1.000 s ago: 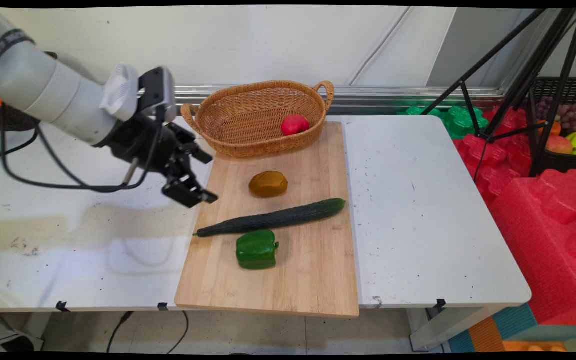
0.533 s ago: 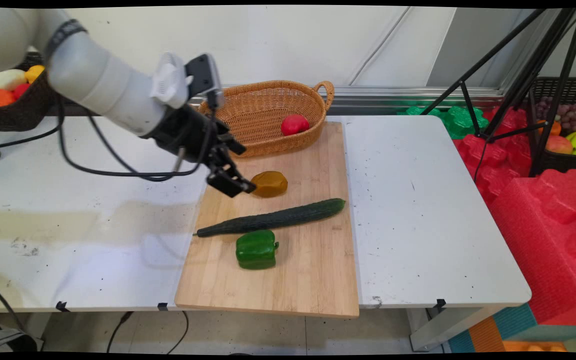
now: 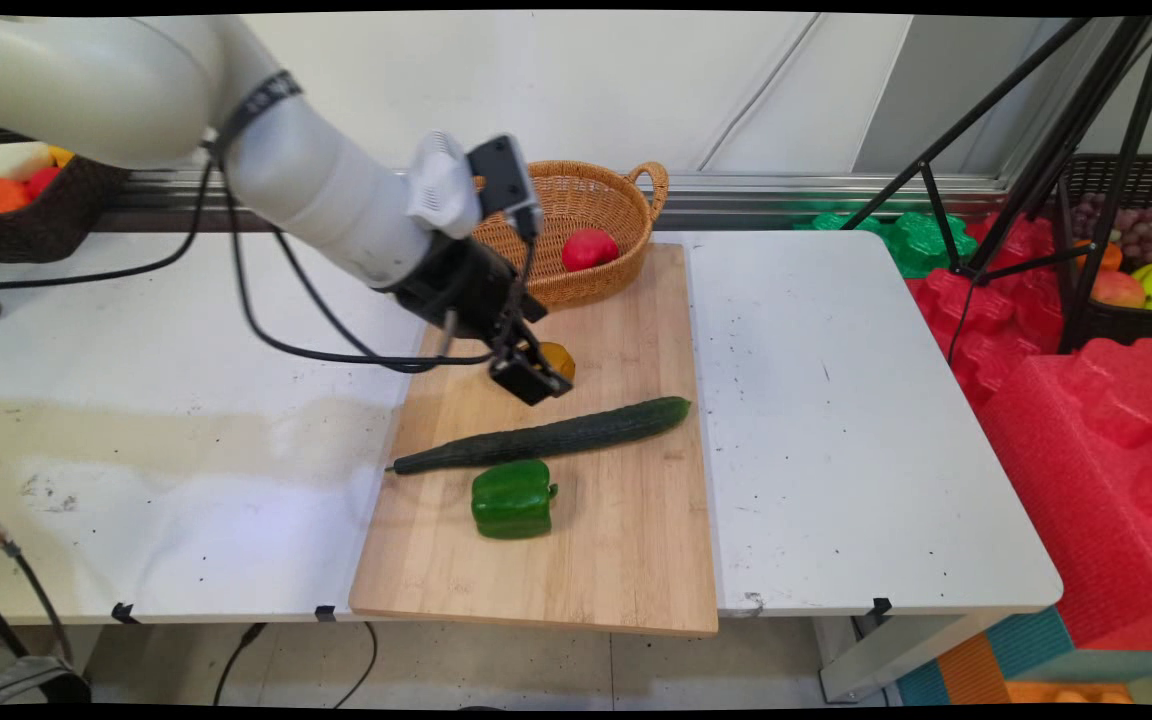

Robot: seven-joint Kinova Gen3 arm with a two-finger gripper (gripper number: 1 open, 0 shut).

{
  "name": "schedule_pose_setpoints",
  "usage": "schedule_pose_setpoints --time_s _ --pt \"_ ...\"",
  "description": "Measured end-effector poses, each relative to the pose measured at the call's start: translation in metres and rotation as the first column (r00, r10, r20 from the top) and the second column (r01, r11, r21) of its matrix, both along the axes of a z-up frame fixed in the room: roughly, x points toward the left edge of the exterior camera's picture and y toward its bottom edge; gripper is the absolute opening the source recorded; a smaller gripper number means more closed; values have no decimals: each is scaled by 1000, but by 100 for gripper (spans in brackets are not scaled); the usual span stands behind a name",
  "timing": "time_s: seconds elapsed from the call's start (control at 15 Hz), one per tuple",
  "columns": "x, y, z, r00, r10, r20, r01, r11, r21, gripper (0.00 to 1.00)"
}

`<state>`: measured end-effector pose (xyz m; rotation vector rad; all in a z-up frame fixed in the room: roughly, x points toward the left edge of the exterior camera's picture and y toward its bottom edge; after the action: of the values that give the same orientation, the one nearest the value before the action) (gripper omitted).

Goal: Pick up the cucumber from the cutting board

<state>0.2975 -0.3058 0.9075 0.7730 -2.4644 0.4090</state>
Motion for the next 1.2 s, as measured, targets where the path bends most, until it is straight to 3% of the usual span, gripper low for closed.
schedule_pose_setpoints --time_s 0.6,1.2 --pt "-57 -38 -55 997 -29 68 24 997 72 100" --pt "-81 -58 -97 993 -44 112 30 992 125 100"
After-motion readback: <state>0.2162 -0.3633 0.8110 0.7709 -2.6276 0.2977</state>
